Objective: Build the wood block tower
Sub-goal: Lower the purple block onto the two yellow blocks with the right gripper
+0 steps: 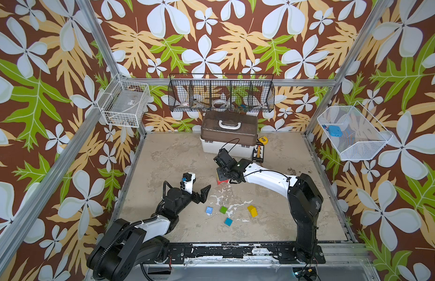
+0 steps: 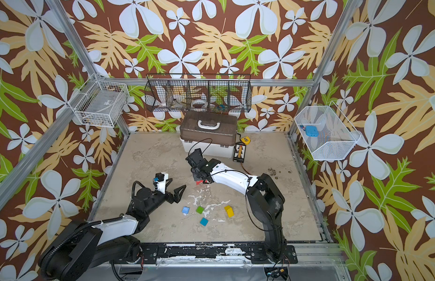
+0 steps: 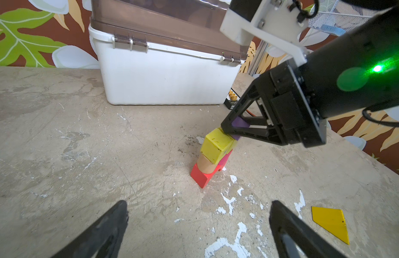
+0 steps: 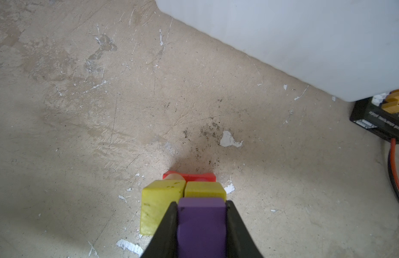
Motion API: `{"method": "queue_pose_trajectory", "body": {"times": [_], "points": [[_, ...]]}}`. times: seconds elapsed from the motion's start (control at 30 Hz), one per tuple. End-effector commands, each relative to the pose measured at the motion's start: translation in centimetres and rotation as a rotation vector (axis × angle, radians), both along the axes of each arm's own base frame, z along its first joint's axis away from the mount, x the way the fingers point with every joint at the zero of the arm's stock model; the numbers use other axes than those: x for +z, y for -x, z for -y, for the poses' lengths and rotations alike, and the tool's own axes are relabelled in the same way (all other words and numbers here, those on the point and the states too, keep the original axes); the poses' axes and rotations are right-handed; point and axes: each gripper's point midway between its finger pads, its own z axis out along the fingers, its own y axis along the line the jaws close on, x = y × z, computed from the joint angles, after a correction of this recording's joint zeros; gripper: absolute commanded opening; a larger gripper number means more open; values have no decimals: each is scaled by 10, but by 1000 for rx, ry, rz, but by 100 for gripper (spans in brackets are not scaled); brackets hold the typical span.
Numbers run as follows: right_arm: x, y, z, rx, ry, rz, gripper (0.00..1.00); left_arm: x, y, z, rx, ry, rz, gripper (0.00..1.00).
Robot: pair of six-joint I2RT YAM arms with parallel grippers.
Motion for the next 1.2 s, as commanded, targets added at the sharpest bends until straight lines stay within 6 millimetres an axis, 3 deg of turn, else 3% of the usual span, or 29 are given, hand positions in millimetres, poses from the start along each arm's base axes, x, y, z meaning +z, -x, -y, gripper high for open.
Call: {"method": "queue_pose_trajectory", "body": {"times": [0.0,0.4,0.67,1.17], "points": [[2,-3,2,-4,15,11,31,7,-2,2,-7,8,21,100],[-5,-4,2,-1,29,2,35,4,-2,4,-13,3,11,100],[-2,-4,3,-1,31,7,40,4,-3,5,-17,-2,9,100],[4,-4,5,-5,27,17,41,2,-4,7,-20,-8,0,100]]}}
